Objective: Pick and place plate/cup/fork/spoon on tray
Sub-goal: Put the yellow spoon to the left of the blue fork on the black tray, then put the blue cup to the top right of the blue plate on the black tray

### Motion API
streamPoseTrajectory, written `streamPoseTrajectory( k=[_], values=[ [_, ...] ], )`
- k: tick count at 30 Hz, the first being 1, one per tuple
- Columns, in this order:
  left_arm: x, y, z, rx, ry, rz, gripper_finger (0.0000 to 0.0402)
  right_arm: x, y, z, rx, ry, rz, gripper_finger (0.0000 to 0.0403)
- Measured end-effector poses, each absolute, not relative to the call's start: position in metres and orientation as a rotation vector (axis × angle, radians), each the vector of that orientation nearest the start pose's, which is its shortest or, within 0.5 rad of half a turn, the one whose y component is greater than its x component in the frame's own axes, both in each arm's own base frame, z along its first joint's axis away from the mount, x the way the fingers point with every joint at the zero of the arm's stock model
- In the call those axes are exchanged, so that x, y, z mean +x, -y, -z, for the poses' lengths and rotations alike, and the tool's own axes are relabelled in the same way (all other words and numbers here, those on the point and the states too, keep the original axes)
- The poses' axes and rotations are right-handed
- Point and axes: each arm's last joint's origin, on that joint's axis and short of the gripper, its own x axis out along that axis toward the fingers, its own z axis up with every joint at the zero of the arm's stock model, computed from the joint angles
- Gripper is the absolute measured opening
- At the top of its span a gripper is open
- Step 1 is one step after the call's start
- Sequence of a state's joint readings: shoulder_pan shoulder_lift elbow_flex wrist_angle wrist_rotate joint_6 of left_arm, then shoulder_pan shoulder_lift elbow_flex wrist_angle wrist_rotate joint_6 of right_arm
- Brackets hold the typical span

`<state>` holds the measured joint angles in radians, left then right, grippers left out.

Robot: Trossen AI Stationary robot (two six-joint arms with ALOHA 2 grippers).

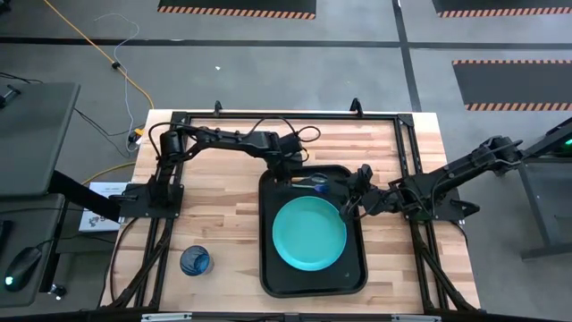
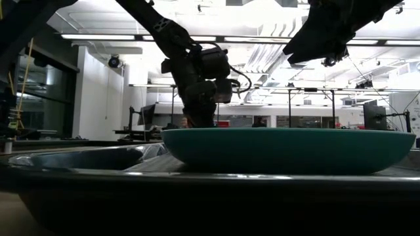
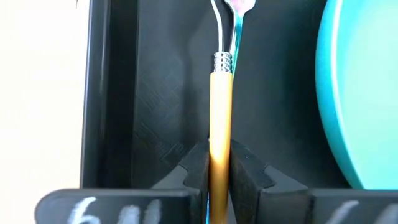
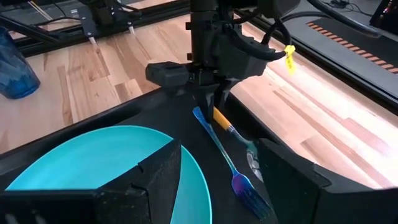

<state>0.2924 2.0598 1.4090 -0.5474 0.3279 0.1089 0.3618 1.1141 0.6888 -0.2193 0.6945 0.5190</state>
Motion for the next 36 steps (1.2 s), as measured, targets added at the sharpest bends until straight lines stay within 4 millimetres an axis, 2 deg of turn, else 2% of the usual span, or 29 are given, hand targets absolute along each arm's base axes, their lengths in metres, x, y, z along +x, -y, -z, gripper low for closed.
streamPoseTrajectory(
  k=[11, 17, 21, 31, 36],
  values=[
    [0.393, -0.109, -0.136, -0.267, -1.150, 0.081, 0.0046, 0.216, -0.062, -0.240, 0.183, -0.451, 0.452, 0.0204],
    [0.398, -0.110, -0.138, -0.238, -1.104, 0.070, 0.0058, 0.216, -0.062, -0.241, 0.184, -0.449, 0.451, 0.0204],
    [0.398, -0.112, -0.139, -0.227, -1.103, 0.046, 0.0086, 0.216, -0.062, -0.241, 0.186, -0.450, 0.448, 0.0204],
    [0.397, -0.116, -0.139, -0.159, -1.124, -0.012, 0.0196, 0.216, -0.062, -0.241, 0.186, -0.449, 0.448, 0.0204],
    [0.391, -0.126, -0.160, -0.184, -1.150, -0.035, 0.0222, 0.216, -0.062, -0.241, 0.186, -0.449, 0.448, 0.0204]
  ],
)
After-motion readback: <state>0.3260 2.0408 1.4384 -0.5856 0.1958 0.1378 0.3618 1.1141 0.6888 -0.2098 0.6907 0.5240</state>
